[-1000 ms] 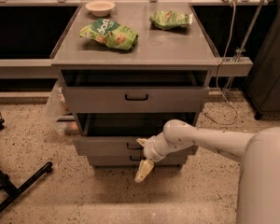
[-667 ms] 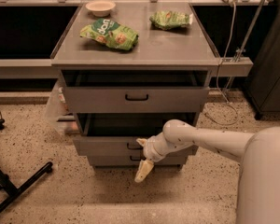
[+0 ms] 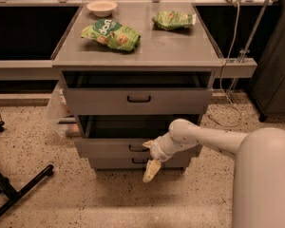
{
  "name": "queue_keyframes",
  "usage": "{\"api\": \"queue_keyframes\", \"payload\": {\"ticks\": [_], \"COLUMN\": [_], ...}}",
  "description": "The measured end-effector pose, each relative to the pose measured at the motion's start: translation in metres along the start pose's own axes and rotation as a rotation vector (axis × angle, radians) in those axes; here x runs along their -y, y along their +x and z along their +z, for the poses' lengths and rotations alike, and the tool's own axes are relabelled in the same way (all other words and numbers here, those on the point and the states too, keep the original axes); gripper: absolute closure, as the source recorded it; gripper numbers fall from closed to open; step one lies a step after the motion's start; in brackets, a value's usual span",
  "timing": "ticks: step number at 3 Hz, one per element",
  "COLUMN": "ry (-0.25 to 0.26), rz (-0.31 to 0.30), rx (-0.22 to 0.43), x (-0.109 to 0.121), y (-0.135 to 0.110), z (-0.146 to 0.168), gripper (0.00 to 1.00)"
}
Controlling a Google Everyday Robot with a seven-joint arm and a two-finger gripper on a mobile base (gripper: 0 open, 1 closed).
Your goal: Close middle drawer
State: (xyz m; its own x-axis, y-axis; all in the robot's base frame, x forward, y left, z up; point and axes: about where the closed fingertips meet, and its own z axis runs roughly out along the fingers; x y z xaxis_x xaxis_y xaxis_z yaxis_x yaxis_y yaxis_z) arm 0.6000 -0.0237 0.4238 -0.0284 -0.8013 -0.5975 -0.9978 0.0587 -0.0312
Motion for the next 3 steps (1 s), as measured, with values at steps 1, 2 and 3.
{"api": "queue_keyframes", "payload": {"ticks": [1,2,3], "ry": [-0.012,0.055,0.055], "rz": [-0.056,-0.071,-0.071], "rx": [0.016,0.031,0.031], "x": [0.037,0.075,0.075], "y": [-0.002,-0.010,-0.010], "z": [0.003,-0.019,-0.018], "gripper": [0.00,0.00,0.00]}}
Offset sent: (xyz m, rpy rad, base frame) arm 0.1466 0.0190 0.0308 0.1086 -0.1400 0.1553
